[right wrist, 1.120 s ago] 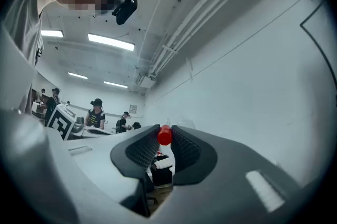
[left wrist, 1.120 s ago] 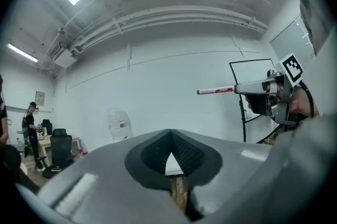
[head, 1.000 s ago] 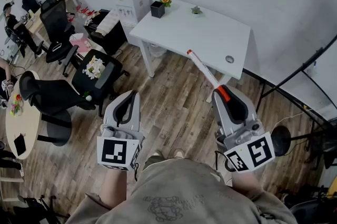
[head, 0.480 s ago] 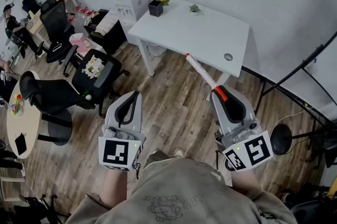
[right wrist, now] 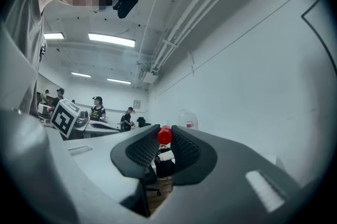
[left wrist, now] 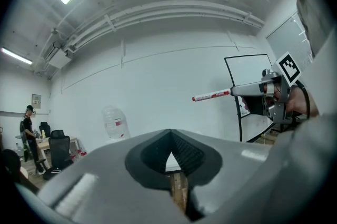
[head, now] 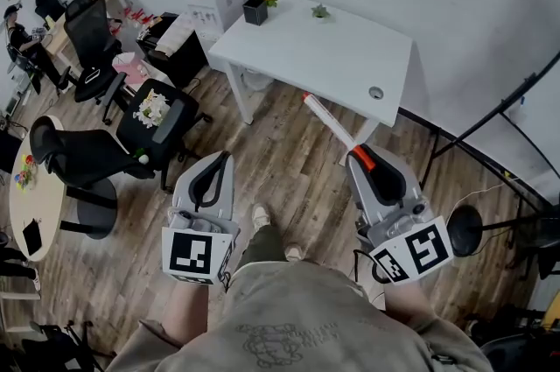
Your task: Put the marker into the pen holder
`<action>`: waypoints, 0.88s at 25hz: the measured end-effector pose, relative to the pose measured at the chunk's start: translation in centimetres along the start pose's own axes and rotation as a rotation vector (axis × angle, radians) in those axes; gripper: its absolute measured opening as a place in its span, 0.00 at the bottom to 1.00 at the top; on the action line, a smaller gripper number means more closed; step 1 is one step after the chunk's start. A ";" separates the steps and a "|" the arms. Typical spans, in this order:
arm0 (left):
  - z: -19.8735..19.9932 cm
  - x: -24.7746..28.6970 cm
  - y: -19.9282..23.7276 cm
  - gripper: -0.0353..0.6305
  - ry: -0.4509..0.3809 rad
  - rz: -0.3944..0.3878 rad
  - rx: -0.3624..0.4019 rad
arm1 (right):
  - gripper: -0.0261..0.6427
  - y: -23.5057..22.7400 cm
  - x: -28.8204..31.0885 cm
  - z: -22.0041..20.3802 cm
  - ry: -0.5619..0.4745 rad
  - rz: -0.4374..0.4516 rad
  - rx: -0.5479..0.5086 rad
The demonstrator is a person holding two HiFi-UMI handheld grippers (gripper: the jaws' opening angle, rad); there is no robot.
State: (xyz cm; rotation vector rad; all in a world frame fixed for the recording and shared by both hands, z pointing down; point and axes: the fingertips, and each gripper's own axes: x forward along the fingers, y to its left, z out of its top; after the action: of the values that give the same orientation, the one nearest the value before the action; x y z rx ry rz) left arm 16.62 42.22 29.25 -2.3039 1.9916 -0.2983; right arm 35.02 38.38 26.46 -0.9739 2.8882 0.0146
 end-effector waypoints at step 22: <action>-2.4 11.5 9.2 0.05 0.008 -0.048 -0.029 | 0.18 -4.4 13.9 -2.7 0.068 -0.011 -0.028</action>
State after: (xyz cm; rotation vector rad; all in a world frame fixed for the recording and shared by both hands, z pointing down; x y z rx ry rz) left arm 8.79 29.69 30.93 -2.3744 1.9596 -0.2845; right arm 26.42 26.33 27.98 -1.0139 2.9523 0.0221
